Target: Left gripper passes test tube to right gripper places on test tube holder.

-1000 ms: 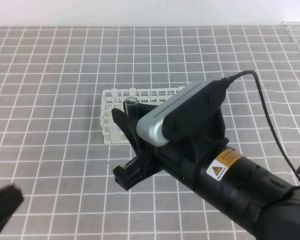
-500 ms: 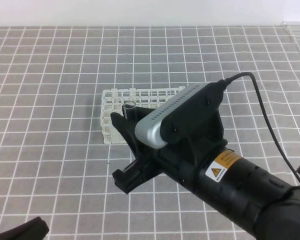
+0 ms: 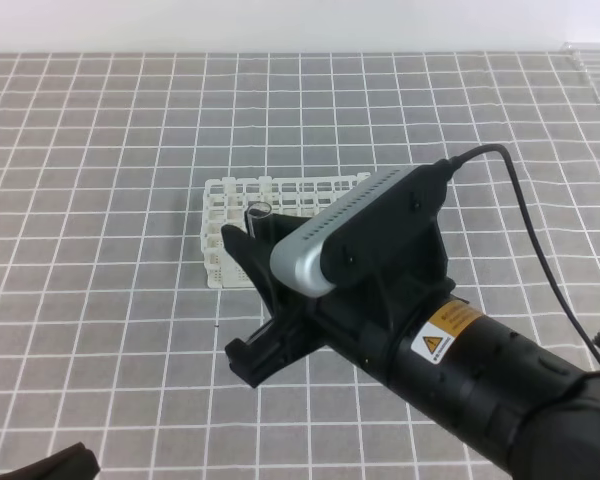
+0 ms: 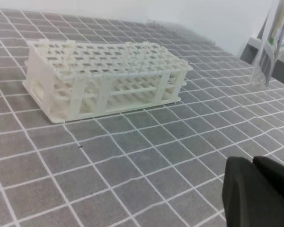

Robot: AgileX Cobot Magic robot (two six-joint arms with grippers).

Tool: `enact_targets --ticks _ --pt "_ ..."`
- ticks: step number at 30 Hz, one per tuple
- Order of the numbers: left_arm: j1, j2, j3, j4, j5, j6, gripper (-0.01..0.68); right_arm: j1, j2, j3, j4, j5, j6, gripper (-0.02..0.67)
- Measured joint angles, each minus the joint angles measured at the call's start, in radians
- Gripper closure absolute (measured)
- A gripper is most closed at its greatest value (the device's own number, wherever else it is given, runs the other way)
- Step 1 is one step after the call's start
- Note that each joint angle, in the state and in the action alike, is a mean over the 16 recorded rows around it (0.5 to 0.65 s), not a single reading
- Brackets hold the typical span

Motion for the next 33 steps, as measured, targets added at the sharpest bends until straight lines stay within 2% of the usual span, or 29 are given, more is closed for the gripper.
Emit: enact_targets --ticks 19,23,33 --pt "0.0 -0.001 -0.002 0.001 0.018 -0.001 0.673 -0.014 0.003 0.008 -0.023 -0.02 0.021 0.558" --pt "0.0 0.0 -0.002 0.005 0.017 0.0 0.673 -0.045 0.018 0.017 -0.105 -0.061 0.106 0.558" --pt "0.0 0.001 0.002 0.016 0.014 0.0 0.673 -0.167 0.145 -0.011 -0.406 -0.259 0.422 0.558"
